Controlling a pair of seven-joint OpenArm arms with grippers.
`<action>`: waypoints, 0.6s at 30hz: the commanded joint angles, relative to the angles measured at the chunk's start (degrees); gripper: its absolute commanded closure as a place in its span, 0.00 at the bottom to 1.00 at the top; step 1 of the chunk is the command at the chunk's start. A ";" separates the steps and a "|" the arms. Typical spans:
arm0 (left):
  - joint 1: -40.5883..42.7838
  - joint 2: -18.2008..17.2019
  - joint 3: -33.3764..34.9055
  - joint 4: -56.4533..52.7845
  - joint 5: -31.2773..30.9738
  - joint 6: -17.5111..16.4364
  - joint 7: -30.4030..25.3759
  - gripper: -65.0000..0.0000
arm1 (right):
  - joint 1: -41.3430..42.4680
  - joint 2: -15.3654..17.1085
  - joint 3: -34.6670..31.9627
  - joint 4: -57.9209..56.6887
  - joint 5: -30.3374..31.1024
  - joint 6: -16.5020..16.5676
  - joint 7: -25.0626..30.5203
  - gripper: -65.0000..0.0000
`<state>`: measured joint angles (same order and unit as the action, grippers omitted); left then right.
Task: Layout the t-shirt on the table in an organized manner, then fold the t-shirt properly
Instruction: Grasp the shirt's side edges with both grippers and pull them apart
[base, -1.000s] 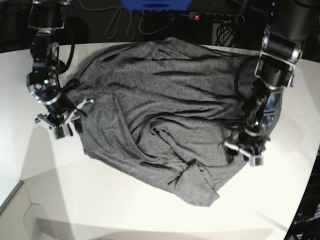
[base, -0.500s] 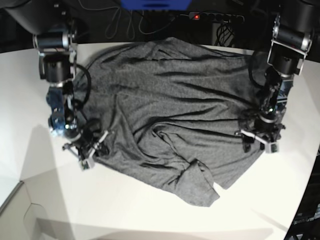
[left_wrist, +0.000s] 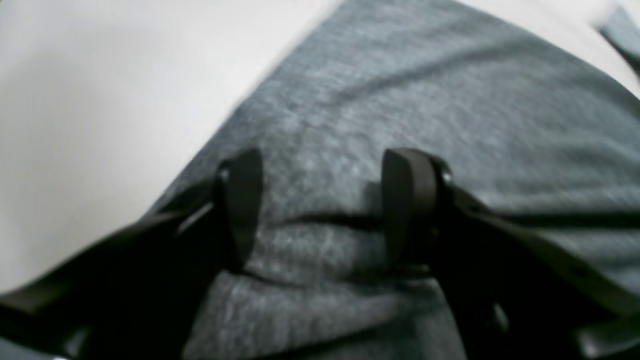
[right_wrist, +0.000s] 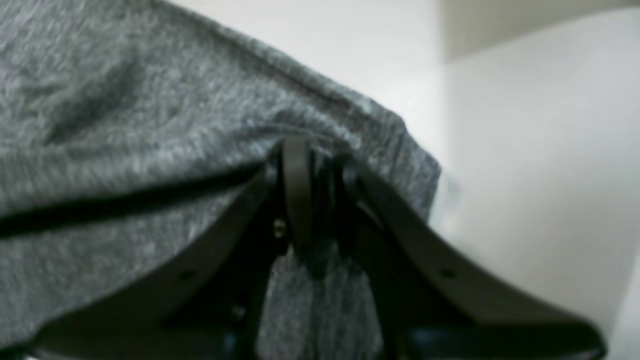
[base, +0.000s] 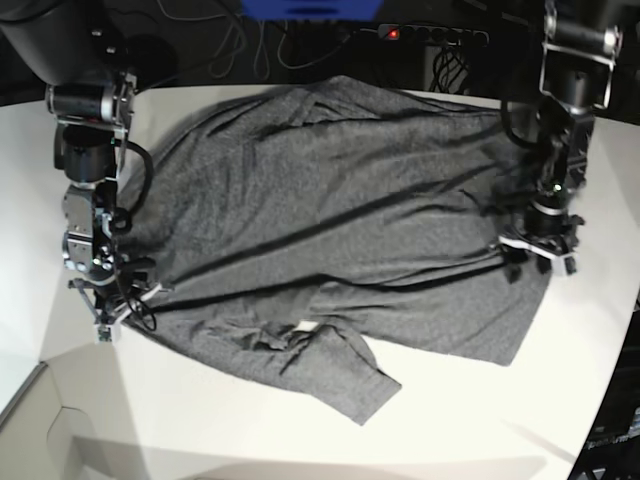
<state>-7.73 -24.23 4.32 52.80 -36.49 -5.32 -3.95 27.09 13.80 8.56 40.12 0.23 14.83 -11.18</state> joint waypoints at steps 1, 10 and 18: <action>-1.28 -1.13 -0.32 4.13 -0.21 -0.26 -2.08 0.44 | 1.44 0.66 0.63 0.89 -0.19 -0.46 0.67 0.90; -0.32 -1.49 -0.32 19.78 -0.21 -0.26 -1.99 0.44 | -7.79 -0.84 2.30 21.99 0.08 -0.46 0.41 0.89; -14.30 9.68 1.53 9.49 0.49 -0.61 7.77 0.43 | -17.20 -3.56 1.33 37.64 -0.01 -0.46 -1.35 0.89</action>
<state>-21.06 -13.98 6.02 61.23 -35.83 -5.89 5.26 8.43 9.80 10.02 76.62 -0.45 14.00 -14.66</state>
